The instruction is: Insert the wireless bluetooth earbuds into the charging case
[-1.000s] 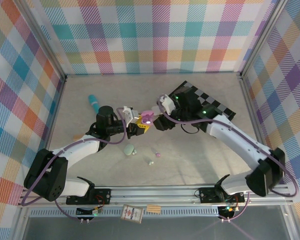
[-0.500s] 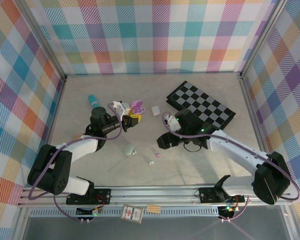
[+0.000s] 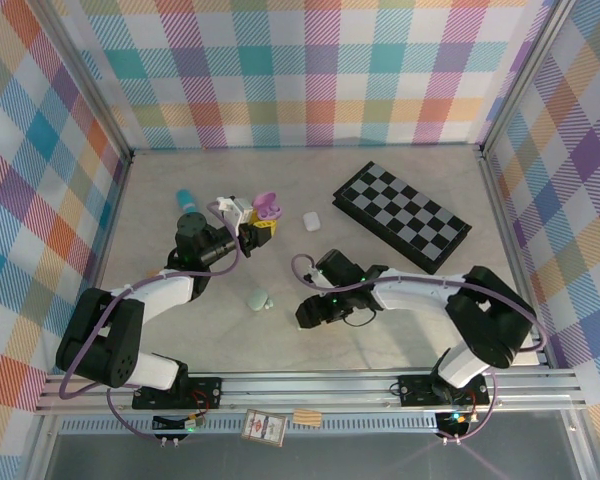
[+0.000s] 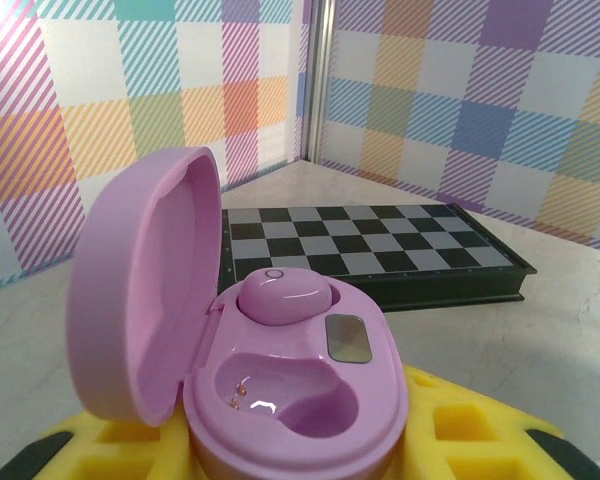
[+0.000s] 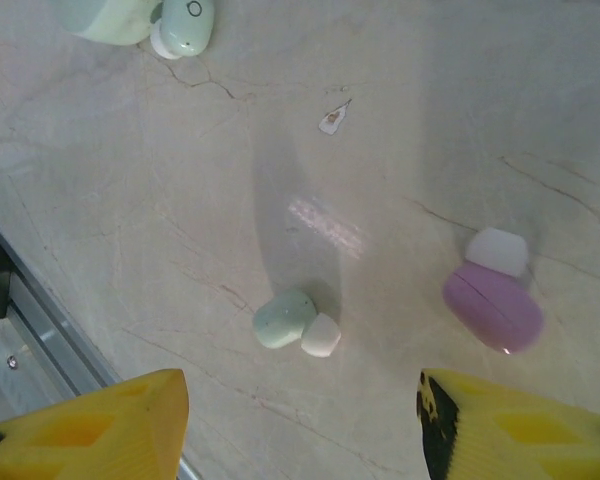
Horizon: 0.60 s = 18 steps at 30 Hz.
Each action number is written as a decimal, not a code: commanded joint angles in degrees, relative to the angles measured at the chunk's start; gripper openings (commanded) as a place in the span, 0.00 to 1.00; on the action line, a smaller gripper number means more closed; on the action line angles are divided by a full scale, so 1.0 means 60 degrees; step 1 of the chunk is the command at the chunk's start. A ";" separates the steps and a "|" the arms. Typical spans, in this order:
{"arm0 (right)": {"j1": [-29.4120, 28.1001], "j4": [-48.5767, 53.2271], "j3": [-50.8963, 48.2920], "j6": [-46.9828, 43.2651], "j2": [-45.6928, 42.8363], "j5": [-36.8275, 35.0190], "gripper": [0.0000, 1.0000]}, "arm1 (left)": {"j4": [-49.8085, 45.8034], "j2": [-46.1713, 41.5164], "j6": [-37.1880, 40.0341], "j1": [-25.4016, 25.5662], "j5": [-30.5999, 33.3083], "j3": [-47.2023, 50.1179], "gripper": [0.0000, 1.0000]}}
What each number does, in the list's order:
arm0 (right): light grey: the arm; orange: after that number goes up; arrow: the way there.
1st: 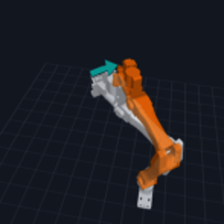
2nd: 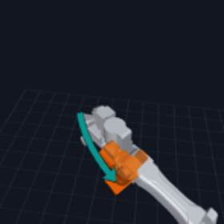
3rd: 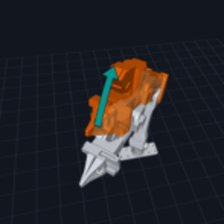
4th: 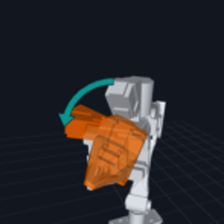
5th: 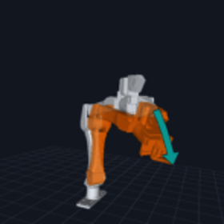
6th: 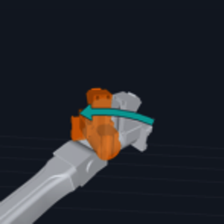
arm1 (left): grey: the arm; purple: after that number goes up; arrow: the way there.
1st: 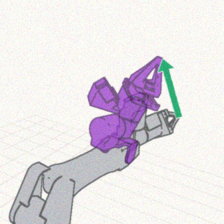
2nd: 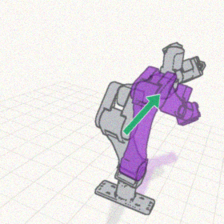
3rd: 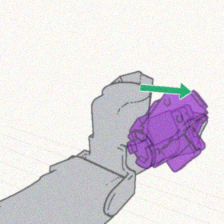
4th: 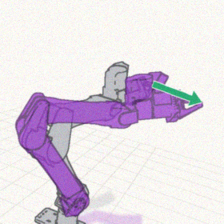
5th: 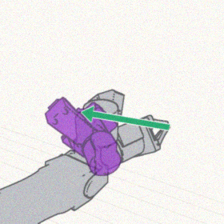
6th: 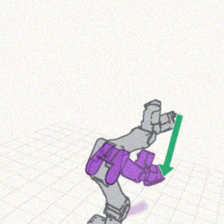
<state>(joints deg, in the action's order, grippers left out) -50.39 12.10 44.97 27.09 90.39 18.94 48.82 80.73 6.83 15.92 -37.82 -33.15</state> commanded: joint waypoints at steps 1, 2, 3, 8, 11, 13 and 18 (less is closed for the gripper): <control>-0.0010 -0.0351 -0.0055 0.0195 0.0242 0.0029 0.62 | 0.0246 -0.0267 -0.0084 -0.0164 0.0001 -0.0203 0.29; -0.0012 -0.0305 -0.0028 0.0166 0.0294 -0.0093 0.61 | 0.0229 -0.0290 -0.0084 -0.0164 -0.0009 -0.0209 0.29; -0.0015 -0.0288 -0.0006 0.0119 0.0372 -0.0234 0.61 | 0.0206 -0.0333 -0.0070 -0.0164 -0.0024 -0.0218 0.29; 0.0077 0.0017 0.0434 0.0058 0.0723 -0.1178 0.59 | 0.0096 -0.0446 -0.0051 -0.0164 -0.0054 -0.0175 0.29; 0.0121 0.0068 0.0565 0.0088 0.0603 -0.1582 0.58 | 0.0056 -0.0478 -0.0064 -0.0163 -0.0109 -0.0159 0.29; 0.0176 0.0095 0.0569 0.0113 0.0453 -0.1775 0.57 | 0.0027 -0.0515 -0.0064 -0.0164 -0.0141 -0.0145 0.29; 0.0382 0.0109 0.0611 0.0158 0.0367 -0.1941 0.56 | 0.0146 -0.0453 -0.0102 -0.0164 -0.0204 -0.0130 0.29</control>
<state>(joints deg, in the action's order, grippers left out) -48.80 12.47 47.05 27.88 93.32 9.76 48.10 79.24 6.83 15.92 -38.00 -33.15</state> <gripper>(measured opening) 0.559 0.351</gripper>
